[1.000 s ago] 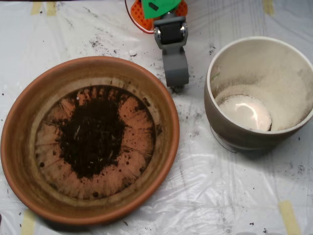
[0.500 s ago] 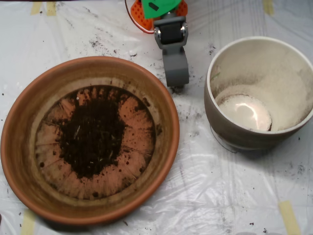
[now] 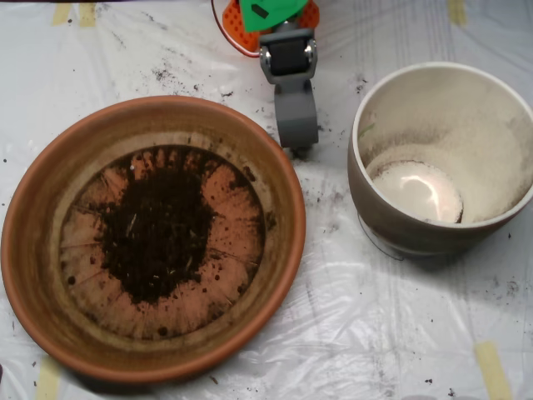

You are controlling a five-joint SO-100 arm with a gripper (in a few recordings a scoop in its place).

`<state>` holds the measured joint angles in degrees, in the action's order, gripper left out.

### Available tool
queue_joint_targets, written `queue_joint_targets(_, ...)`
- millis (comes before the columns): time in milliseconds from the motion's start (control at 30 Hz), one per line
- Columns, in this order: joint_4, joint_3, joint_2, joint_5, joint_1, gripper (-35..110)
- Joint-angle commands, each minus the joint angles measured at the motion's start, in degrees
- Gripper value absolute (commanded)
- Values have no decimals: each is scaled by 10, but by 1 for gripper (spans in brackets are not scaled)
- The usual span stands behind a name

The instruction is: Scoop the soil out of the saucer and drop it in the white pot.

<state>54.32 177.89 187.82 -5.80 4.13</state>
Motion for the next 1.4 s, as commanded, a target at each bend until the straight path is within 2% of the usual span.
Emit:
queue_joint_targets(0,-4,-9,40,-1,6,0)
queue_joint_targets(267,-20,-11,40,13,11,4)
queue_joint_targets(633,23,-129,40,58,63,14)
queue_joint_targets(1000,32,-231,4,16,-31,23)
queue_joint_targets(1133,32,-307,-127,-20,-114,23)
queue_joint_targets(1267,34,-377,-264,12,-173,20)
queue_joint_targets(1367,5,-359,-279,42,-192,23)
